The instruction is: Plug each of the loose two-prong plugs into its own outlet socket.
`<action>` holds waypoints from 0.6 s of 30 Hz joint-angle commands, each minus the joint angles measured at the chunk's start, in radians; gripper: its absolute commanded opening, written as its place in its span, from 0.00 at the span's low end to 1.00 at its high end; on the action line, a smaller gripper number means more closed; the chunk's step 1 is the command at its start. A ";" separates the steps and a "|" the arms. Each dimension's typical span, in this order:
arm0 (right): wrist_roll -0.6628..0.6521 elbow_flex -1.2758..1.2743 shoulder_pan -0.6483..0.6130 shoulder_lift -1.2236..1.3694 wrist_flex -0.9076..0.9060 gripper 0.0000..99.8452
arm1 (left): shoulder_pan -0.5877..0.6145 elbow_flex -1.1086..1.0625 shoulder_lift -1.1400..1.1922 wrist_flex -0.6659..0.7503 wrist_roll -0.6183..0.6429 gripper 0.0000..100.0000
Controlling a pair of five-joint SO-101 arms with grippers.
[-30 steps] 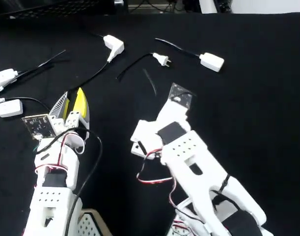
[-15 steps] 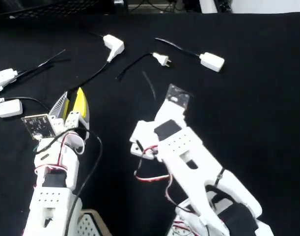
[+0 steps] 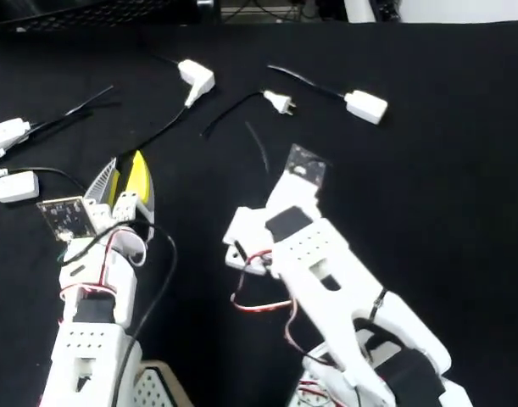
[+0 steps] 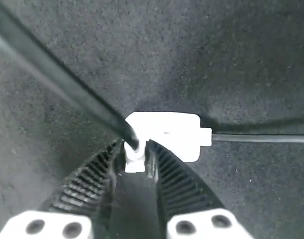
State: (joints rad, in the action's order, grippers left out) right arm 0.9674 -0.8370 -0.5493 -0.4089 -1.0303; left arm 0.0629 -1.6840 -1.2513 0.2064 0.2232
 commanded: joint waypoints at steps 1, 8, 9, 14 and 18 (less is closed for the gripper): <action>-0.029 0.012 0.005 0.002 0.031 0.01 | 0.002 -0.019 -0.009 -0.003 -0.003 0.15; -0.041 -0.001 0.005 0.041 0.051 0.01 | 0.002 -0.019 -0.011 -0.003 -0.003 0.15; -0.060 -0.001 0.005 0.056 0.051 0.01 | 0.002 -0.019 -0.011 -0.003 -0.003 0.15; -0.094 0.033 0.009 0.113 -0.003 0.01 | 0.002 -0.019 -0.011 -0.003 -0.003 0.15; -0.095 0.053 0.012 0.113 -0.048 0.01 | 0.002 -0.019 -0.011 -0.003 -0.003 0.15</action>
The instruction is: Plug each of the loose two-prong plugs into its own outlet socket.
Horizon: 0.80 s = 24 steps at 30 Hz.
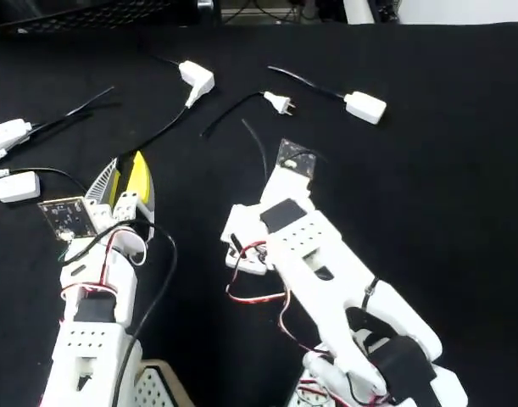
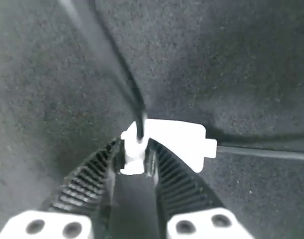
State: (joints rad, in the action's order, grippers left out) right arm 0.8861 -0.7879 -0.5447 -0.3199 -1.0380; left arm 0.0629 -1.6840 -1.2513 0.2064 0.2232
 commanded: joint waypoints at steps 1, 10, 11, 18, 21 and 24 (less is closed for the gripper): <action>-0.014 0.005 0.008 0.022 -0.046 0.01 | 0.002 -0.019 -0.011 -0.003 -0.003 0.15; -0.014 -0.002 0.002 -0.130 -0.049 0.01 | 0.002 -0.019 -0.011 -0.003 -0.003 0.15; -0.028 -0.010 0.002 -0.145 -0.046 0.01 | 0.002 -0.019 -0.011 -0.003 -0.003 0.15; -0.089 -0.085 0.002 -0.157 0.009 0.01 | 0.002 -0.019 -0.011 -0.003 -0.003 0.15; -0.089 -0.116 0.002 -0.137 0.052 0.01 | 0.002 -0.019 -0.011 -0.003 -0.003 0.15; -0.089 -0.128 0.002 -0.104 0.077 0.01 | 0.002 -0.019 -0.011 -0.003 -0.003 0.15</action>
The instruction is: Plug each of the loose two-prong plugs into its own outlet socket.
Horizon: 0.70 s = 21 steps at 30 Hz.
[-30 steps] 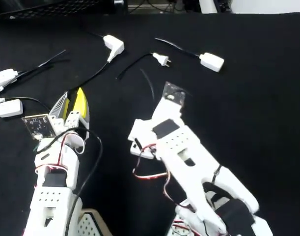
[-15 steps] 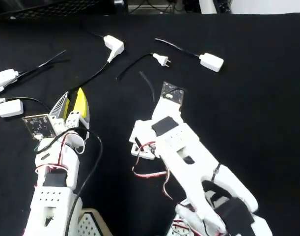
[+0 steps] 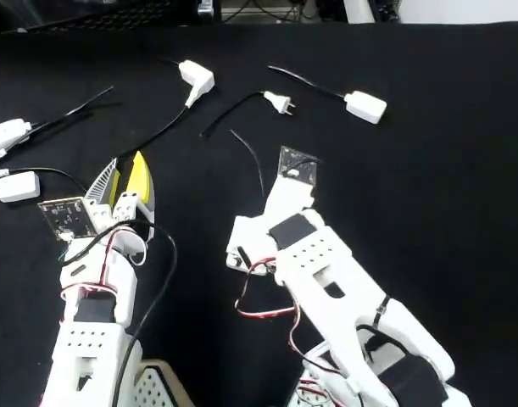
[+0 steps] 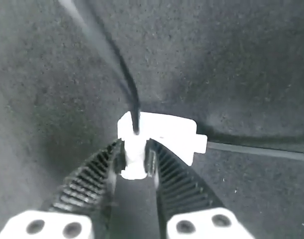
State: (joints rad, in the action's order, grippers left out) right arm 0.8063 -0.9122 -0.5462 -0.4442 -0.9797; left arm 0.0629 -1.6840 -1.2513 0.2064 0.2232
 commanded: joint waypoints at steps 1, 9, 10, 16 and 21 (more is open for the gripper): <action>-0.009 -0.002 0.005 0.035 0.025 0.01 | 0.002 -0.019 -0.011 -0.003 -0.003 0.15; -0.015 0.024 0.009 0.076 0.064 0.01 | 0.002 -0.019 -0.011 -0.003 -0.003 0.15; -0.017 0.031 0.009 0.071 0.064 0.01 | 0.002 -0.019 -0.011 -0.002 -0.003 0.15; -0.017 0.051 0.025 0.012 0.064 0.01 | 0.002 -0.019 -0.011 -0.002 -0.003 0.15; -0.017 0.053 0.091 -0.105 0.064 0.01 | 0.002 -0.019 -0.012 -0.002 -0.003 0.15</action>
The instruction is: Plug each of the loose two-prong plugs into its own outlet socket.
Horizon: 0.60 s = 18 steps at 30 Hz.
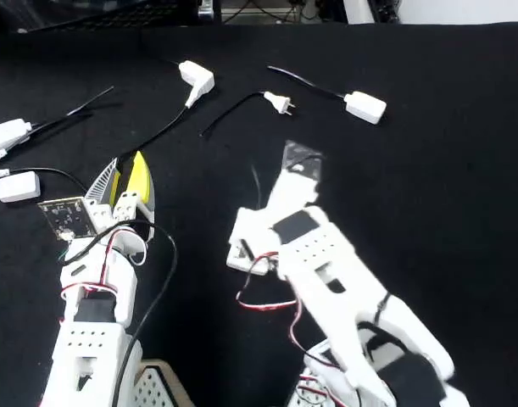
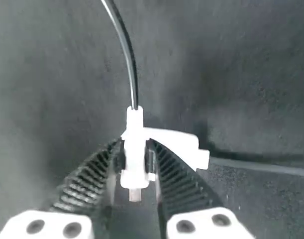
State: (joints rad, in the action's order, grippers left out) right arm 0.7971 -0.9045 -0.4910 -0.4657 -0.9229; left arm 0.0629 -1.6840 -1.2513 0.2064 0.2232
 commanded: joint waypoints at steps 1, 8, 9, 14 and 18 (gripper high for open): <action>-0.008 0.045 0.038 -0.111 0.008 0.01 | 0.002 -0.019 -0.012 -0.002 -0.003 0.15; -0.163 0.068 0.038 -0.225 0.015 0.01 | -0.019 -0.019 -0.005 -0.002 -0.003 0.15; -0.196 0.074 0.038 -0.219 0.015 0.01 | -0.028 -0.019 -0.005 -0.002 -0.003 0.15; -0.292 0.081 0.040 -0.142 0.009 0.01 | -0.050 -0.019 -0.003 -0.003 -0.005 0.15; -0.417 0.177 0.040 -0.059 -0.020 0.01 | -0.064 -0.019 -0.002 -0.003 -0.006 0.15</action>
State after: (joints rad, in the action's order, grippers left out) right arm 0.4657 -0.8508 -0.4634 -0.5593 -0.9229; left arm 0.0107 -1.6840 -1.2513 0.2064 0.2232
